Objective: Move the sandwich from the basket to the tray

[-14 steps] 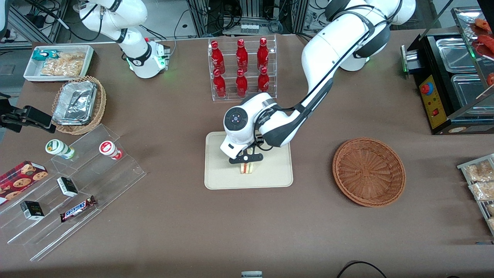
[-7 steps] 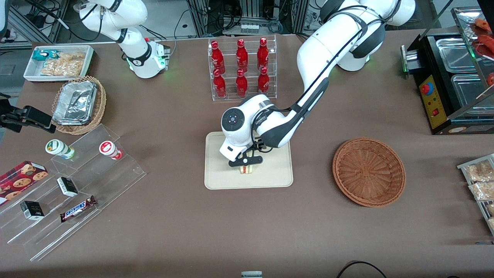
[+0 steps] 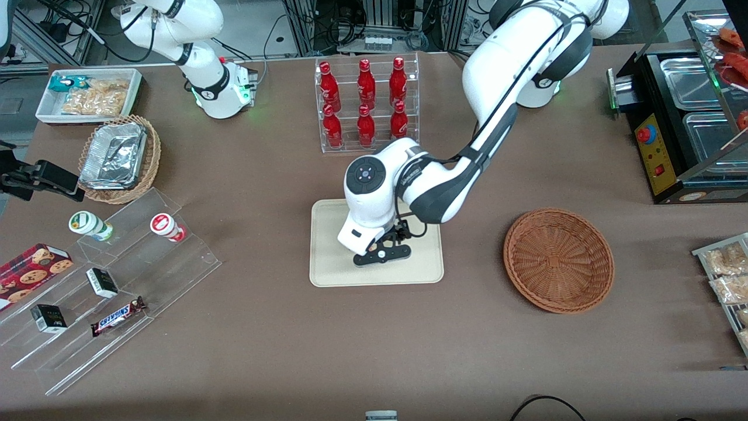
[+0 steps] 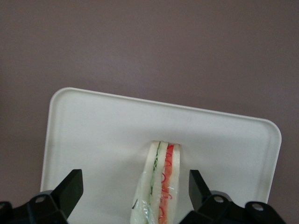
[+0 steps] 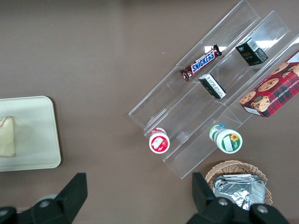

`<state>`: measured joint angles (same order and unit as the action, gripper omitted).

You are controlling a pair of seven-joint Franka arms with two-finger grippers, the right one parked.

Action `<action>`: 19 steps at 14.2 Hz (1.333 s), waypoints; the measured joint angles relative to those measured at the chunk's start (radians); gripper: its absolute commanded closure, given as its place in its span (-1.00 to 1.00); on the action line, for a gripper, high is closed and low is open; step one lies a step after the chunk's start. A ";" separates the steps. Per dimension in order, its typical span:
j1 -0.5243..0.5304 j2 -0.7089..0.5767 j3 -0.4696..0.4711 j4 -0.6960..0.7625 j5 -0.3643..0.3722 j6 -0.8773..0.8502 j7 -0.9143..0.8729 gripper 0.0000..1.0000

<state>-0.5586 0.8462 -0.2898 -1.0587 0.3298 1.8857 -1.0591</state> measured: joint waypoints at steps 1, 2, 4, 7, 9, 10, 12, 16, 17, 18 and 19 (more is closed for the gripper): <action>0.022 -0.037 0.007 0.001 -0.002 -0.064 0.000 -1.00; 0.052 -0.073 0.008 0.002 -0.010 -0.123 0.003 -1.00; 0.130 -0.149 0.009 0.002 -0.045 -0.211 0.075 -1.00; 0.259 -0.253 0.012 -0.005 -0.114 -0.347 0.262 -1.00; 0.343 -0.309 0.012 -0.011 -0.141 -0.423 0.376 -1.00; 0.383 -0.334 0.012 -0.011 -0.158 -0.463 0.435 -1.00; 0.462 -0.383 0.013 -0.013 -0.193 -0.535 0.551 -1.00; 0.596 -0.472 0.013 -0.026 -0.219 -0.627 0.720 -1.00; 0.605 -0.501 0.013 -0.053 -0.221 -0.633 0.730 -1.00; 0.605 -0.538 0.012 -0.098 -0.222 -0.633 0.731 -1.00; 0.603 -0.581 0.010 -0.154 -0.223 -0.633 0.731 -1.00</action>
<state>0.0441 0.2650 -0.2796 -1.2123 0.1069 1.2531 -0.3279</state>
